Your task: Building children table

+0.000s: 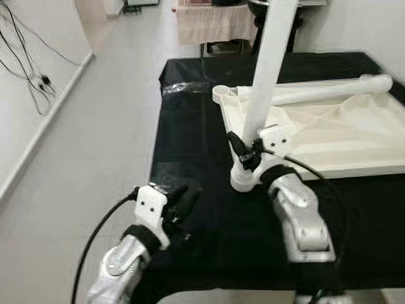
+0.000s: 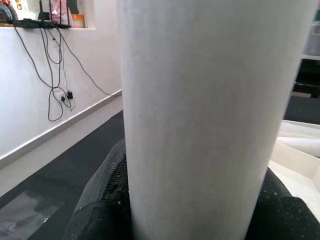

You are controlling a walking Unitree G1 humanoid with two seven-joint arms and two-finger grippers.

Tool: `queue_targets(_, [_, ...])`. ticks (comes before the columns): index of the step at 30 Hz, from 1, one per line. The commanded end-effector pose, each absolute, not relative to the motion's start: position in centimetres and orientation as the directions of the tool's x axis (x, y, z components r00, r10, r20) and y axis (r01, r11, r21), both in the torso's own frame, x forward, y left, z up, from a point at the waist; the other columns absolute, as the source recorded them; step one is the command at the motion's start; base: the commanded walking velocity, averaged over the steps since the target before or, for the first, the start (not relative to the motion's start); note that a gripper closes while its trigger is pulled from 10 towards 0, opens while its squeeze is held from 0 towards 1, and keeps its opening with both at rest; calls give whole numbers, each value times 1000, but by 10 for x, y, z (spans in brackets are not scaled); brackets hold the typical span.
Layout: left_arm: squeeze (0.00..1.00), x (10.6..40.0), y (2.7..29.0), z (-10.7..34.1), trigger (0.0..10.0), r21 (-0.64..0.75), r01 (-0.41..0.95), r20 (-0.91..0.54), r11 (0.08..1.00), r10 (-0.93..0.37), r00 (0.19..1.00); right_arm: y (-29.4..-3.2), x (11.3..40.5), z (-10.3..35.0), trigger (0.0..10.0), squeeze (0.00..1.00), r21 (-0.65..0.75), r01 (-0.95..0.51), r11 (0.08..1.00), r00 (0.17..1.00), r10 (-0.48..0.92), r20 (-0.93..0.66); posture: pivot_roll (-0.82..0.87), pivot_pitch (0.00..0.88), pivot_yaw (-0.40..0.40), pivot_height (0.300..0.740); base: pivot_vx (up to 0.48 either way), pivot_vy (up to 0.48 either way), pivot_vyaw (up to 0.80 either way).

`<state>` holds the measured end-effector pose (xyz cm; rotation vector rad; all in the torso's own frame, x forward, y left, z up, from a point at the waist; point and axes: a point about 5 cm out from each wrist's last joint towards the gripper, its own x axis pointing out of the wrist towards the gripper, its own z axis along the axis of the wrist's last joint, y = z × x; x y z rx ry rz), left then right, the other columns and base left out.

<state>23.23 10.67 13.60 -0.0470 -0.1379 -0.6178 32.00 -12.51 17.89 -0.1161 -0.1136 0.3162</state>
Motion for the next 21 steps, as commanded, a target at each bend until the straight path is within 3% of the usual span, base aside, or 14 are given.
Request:
queue_targets(1, [0, 232, 108, 131, 10000, -16, 584, 116, 812, -578, 808, -136, 321, 150, 0, 0, -133, -277, 952, 961, 273, -50, 4, 137, 1, 740, 0, 0, 0])
queue_targets(3, [0, 232, 108, 132, 10000, -19, 582, 120, 813, -576, 809, -134, 328, 159, 0, 0, -131, -285, 949, 958, 286, -15, 8, 141, 3, 740, 0, 0, 0])
queue_targets(4, [0, 233, 109, 132, 10000, -17, 574, 123, 819, -568, 814, -130, 333, 167, 10000, 0, -101, -301, 948, 953, 303, 2, 14, 141, 5, 740, 0, 0, 0])
queue_targets(7, [0, 233, 109, 132, 10000, -16, 571, 123, 820, -566, 815, -127, 334, 174, 10000, 0, -80, -336, 938, 941, 339, 22, 14, 141, 8, 740, 0, 0, 0])
queue_targets(8, [0, 233, 109, 132, 10000, -17, 572, 123, 820, -566, 815, -124, 335, 182, 10000, 1000, -79, -370, 926, 926, 375, 49, 12, 141, 10, 740, 0, 0, 0])
queue_targets(11, [0, 234, 109, 132, 10000, -24, 579, 122, 815, -572, 811, -120, 333, 205, 10000, 1000, -120, -465, 877, 866, 479, 144, 10, 142, 12, 740, 0, 0, 0])
queue_targets(12, [0, 234, 109, 132, 10000, -25, 581, 121, 813, -575, 809, -120, 334, 214, 10000, 0, -140, -516, 845, 831, 533, 158, 10, 142, 19, 740, 0, 0, 0])
queue_targets(13, [0, 234, 109, 132, 10000, -25, 581, 121, 813, -575, 809, -120, 334, 214, 10000, 0, -140, -516, 845, 831, 533, 158, 10, 142, 19, 740, 0, 0, 0])
queue_targets(14, [0, 235, 109, 132, 10000, -26, 585, 121, 811, -578, 807, -124, 337, 228, 10000, 0, -197, -608, 769, 755, 637, 155, 7, 141, 22, 740, 0, 0, 0])
queue_targets(16, [0, 235, 109, 132, 10000, -27, 586, 121, 810, -579, 806, -126, 338, 231, 10000, 0, -216, -632, 745, 732, 665, 149, 7, 141, 22, 740, 0, 0, 0])
queue_targets(20, [0, 236, 108, 132, 10000, -29, 589, 121, 807, -582, 804, -134, 345, 239, 10000, 0, -234, -778, 583, 585, 808, 67, 13, 137, 15, 740, 0, 0, 0])
queue_targets(21, [0, 236, 108, 132, 10000, -29, 589, 121, 807, -582, 804, -134, 345, 239, 10000, 0, -234, -778, 583, 585, 808, 67, 13, 137, 15, 740, 0, 0, 0])
